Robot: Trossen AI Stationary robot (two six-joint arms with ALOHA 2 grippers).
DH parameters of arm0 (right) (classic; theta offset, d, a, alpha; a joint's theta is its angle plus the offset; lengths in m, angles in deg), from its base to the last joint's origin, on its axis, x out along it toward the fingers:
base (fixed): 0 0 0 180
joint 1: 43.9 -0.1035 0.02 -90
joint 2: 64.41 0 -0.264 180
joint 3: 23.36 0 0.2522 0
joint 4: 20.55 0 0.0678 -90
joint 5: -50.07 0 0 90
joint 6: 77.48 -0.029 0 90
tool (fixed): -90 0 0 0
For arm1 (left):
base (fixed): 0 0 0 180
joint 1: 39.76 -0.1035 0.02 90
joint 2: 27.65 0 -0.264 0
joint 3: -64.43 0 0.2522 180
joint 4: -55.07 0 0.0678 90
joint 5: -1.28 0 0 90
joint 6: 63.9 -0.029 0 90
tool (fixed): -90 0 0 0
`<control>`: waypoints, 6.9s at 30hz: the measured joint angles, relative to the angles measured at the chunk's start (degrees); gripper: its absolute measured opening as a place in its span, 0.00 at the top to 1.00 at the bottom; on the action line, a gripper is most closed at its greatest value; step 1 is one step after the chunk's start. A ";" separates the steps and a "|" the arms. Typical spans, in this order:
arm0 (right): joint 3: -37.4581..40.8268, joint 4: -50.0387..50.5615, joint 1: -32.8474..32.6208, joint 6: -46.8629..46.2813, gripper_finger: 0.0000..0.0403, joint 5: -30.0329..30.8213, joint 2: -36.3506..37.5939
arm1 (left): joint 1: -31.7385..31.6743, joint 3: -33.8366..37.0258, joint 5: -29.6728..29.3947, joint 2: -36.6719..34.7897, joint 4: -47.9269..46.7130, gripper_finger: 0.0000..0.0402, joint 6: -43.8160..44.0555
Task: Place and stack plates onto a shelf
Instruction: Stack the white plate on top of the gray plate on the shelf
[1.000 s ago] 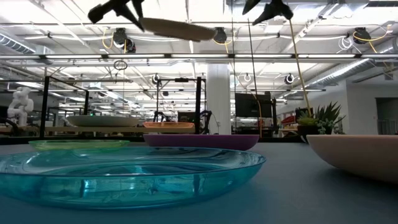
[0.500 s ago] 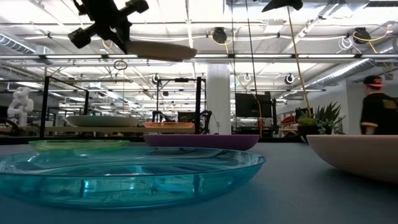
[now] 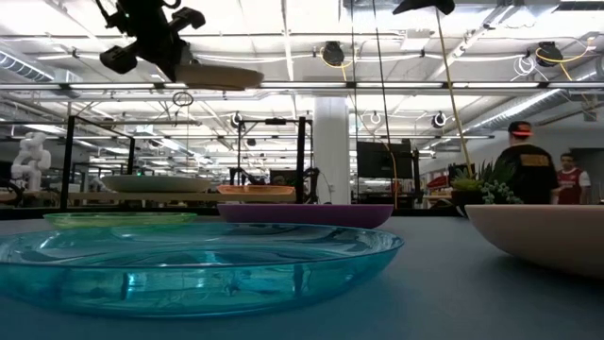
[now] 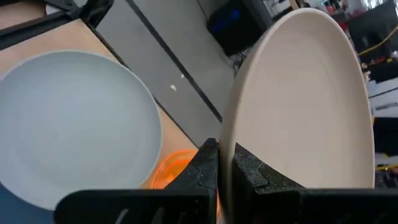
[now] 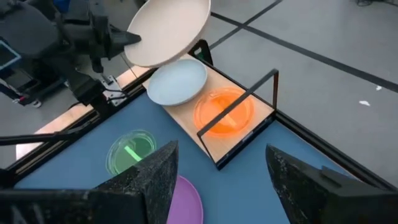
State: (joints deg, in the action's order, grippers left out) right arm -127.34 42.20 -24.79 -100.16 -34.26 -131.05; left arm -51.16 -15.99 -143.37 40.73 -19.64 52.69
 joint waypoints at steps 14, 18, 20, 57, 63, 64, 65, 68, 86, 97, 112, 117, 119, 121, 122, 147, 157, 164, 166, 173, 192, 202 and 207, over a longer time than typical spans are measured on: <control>0.00 -4.00 0.00 1.09 0.45 0.00 0.00 | 0.80 -0.09 12.53 -3.69 -3.27 0.97 -15.60; 0.00 -4.02 0.00 1.17 0.45 -0.01 0.00 | 3.43 -0.09 13.12 -0.15 -4.52 0.97 -5.21; 0.00 -4.00 0.00 1.73 0.45 -0.08 0.00 | 5.40 -0.09 10.90 1.86 -6.43 0.97 3.81; 0.00 -3.74 0.00 4.13 0.45 -1.31 -0.04 | -7.02 6.43 18.99 8.50 -23.06 0.94 10.19; 0.00 -3.75 0.00 4.13 0.45 -1.27 -0.04 | -7.92 6.43 18.59 8.50 -22.99 0.91 10.15; 0.00 -3.74 0.00 4.13 0.45 -1.28 -0.04 | -8.00 6.43 18.39 8.50 -23.01 0.91 10.13; 0.00 -3.75 0.00 4.12 0.45 -1.27 -0.04 | -8.08 6.43 18.20 8.50 -22.99 0.91 10.05; 0.00 -3.76 0.00 4.11 0.45 -1.27 -0.04 | -8.09 6.43 18.11 8.52 -22.89 0.90 9.69; 0.00 -4.24 0.00 3.89 0.45 -1.27 -0.04 | -8.09 7.85 16.99 8.54 -18.75 0.87 3.94; 0.00 -4.22 -0.01 3.65 0.45 -1.27 -0.04 | -7.60 9.87 19.71 8.54 -18.79 0.64 4.15; 2.12 -4.90 -0.02 1.38 0.45 -1.38 -0.11 | 2.38 2.56 19.67 8.44 1.32 0.62 -42.36; 2.19 -5.80 -0.11 0.63 0.45 -1.42 0.02 | 3.28 3.83 30.77 8.97 8.60 0.66 -55.52; 2.19 -6.01 -0.11 0.63 0.45 -1.42 -0.02 | 3.28 3.94 31.10 9.46 8.76 0.71 -57.12; 2.21 -6.33 -0.11 0.63 0.45 -1.44 -0.02 | 3.30 3.98 31.12 9.58 9.00 0.76 -61.01; 2.21 -6.36 -0.11 0.66 0.45 -1.48 0.04 | 3.30 3.90 31.08 10.02 9.50 0.79 -63.16; 2.21 -6.36 -0.09 -2.14 0.45 -6.45 1.51 | -13.41 3.96 55.73 14.76 13.90 1.00 -77.86; 2.21 -6.35 -0.09 -2.14 0.45 -5.99 1.51 | -13.66 3.96 51.62 18.05 14.39 1.00 -82.23; 2.21 -6.36 -0.09 -2.58 0.45 -5.90 1.51 | -14.15 3.96 49.79 18.75 13.95 1.00 -84.83; 2.21 -6.37 -0.09 -2.58 0.45 -5.87 1.49 | -14.63 3.98 49.62 18.73 13.07 1.00 -85.93; 2.21 -6.38 -0.09 -2.60 0.45 -5.80 1.49 | -16.60 4.94 49.64 18.69 10.92 1.00 -88.60; 2.21 -6.36 -0.09 -2.59 0.45 -5.77 1.49 | -17.83 6.49 47.10 18.69 11.38 1.00 -94.05; 2.19 -6.36 -0.09 -2.60 0.45 -5.77 1.49 | -17.82 6.49 44.84 18.26 11.50 1.00 -95.94; 2.19 -6.33 -0.09 -2.98 0.45 -5.77 1.46 | -15.58 6.03 45.18 15.07 10.55 1.00 -94.47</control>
State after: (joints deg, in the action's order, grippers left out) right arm -125.15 35.87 -24.87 -103.14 -40.03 -129.58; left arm -66.74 -9.95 -98.20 55.80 -9.09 -41.79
